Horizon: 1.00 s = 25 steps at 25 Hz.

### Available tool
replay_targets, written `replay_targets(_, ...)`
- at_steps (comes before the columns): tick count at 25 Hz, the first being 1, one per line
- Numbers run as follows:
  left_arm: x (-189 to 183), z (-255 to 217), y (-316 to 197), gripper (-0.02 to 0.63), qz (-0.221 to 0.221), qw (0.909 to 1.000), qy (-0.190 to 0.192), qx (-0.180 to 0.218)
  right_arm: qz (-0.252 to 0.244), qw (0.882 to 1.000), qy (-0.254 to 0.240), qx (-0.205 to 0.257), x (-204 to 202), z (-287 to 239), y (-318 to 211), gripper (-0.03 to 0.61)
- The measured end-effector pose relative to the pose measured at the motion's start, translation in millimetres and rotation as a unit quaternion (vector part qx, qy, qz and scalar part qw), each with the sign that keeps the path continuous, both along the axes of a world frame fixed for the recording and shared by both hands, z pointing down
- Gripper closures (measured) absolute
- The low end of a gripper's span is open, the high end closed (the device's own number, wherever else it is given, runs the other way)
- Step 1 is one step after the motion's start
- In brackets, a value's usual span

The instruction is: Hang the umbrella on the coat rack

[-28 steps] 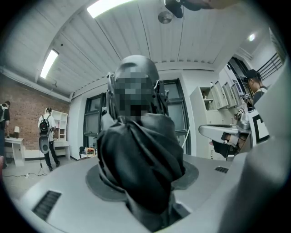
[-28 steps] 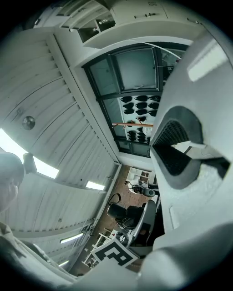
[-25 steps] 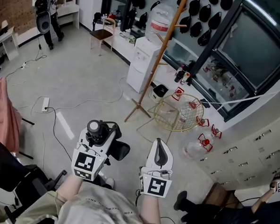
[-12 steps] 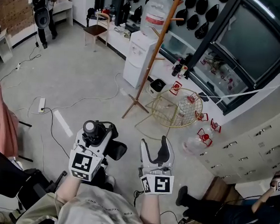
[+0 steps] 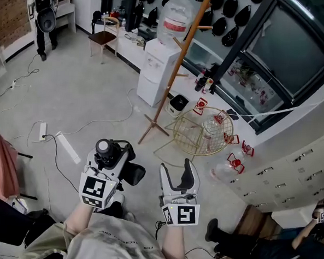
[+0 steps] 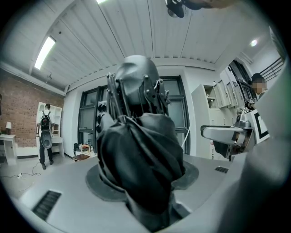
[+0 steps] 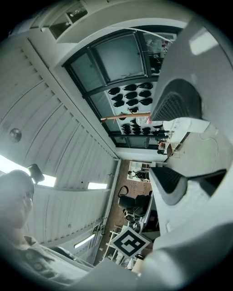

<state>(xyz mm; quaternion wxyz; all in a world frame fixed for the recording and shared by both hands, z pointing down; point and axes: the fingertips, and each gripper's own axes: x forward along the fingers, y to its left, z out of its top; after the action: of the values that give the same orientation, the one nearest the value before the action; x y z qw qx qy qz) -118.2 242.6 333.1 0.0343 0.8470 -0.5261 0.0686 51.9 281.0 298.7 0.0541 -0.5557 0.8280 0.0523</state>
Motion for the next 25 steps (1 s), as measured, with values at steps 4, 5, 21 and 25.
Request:
replay_targets(4, -8.4, -3.4, -36.7, 0.385, 0.018, 0.9998, -0.006, 0.006, 0.012, 1.000, 0.002, 0.004, -9.9, -3.0, -31.6, 0.272)
replay_targets(5, -10.9, -4.0, -45.6, 0.385, 0.022, 0.9997, -0.006, 0.006, 0.015, 1.000, 0.003, 0.005, -13.1, -3.5, -39.0, 0.272)
replay_targets(21, -17.7, 9.6, -130.8, 0.385, 0.080, 0.9965, -0.018, -0.012, 0.027, 0.999, 0.015, -0.019, -34.0, 14.1, -105.6, 0.272)
replay_targets(25, -8.4, 18.3, -147.4, 0.385, 0.079, 0.9965, -0.018, -0.022, 0.019, 0.999, 0.017, -0.028, -25.9, 22.1, -123.9, 0.272)
